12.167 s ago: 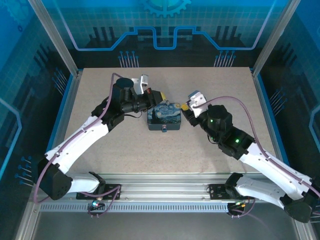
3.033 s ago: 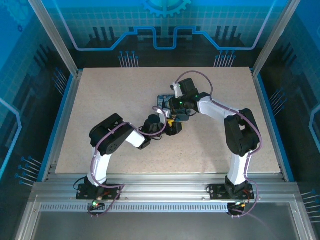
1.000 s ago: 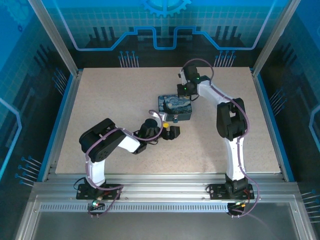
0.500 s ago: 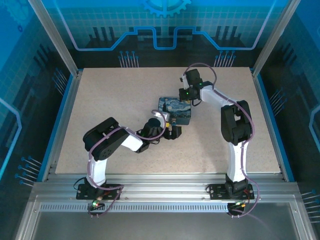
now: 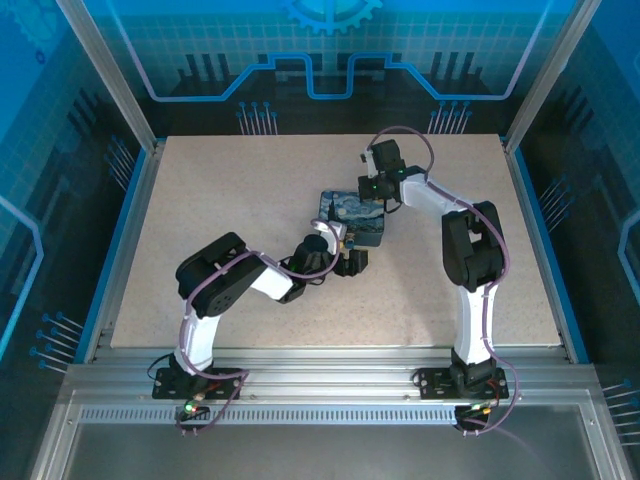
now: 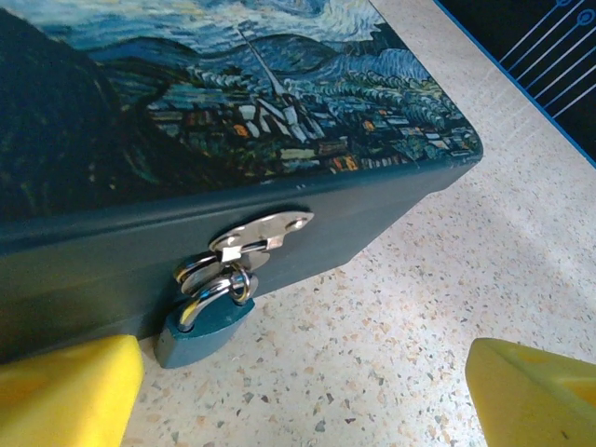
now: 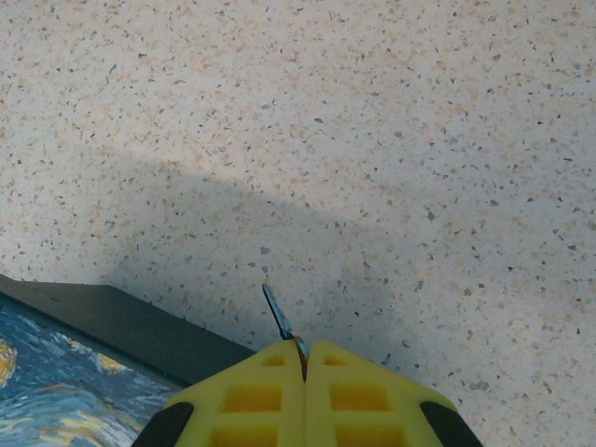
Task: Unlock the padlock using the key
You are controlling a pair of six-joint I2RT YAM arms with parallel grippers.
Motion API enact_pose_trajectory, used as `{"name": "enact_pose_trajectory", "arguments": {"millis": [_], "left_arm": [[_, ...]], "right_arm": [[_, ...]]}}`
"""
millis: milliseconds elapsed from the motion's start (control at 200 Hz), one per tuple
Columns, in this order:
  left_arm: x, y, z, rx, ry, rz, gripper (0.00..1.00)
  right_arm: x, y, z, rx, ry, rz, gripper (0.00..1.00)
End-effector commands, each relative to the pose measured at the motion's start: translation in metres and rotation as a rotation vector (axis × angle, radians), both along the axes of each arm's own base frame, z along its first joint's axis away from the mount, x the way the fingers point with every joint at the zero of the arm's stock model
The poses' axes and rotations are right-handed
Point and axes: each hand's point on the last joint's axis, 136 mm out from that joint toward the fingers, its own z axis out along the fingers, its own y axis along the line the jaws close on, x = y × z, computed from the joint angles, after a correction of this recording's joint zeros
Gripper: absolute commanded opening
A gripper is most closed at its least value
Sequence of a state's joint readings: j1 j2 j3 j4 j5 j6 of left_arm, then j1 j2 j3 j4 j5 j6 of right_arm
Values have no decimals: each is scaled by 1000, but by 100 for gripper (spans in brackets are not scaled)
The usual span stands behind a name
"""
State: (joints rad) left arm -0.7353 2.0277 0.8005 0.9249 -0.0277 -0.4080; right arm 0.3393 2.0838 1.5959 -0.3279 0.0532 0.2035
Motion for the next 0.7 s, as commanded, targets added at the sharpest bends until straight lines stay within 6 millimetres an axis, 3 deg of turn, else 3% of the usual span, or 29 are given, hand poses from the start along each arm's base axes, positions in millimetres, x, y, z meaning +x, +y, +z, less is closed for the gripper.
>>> {"name": "enact_pose_trajectory", "arguments": {"millis": [0, 115, 390, 585, 695], "left_arm": [[-6, -26, 6, -46, -20, -132, 84], [-6, -30, 8, -54, -14, -147, 82], [-5, -34, 14, -77, -29, -161, 87], [-5, -38, 14, -107, -12, -177, 76], [-4, -38, 15, -123, -22, -170, 74]], "right_arm": [[-49, 26, -33, -4, 164, 106, 0], [-52, 27, -34, -6, 168, 107, 0], [-58, 29, -34, -4, 170, 115, 0], [-60, 28, -31, -7, 161, 114, 0], [-62, 27, -31, -5, 162, 112, 0]]}}
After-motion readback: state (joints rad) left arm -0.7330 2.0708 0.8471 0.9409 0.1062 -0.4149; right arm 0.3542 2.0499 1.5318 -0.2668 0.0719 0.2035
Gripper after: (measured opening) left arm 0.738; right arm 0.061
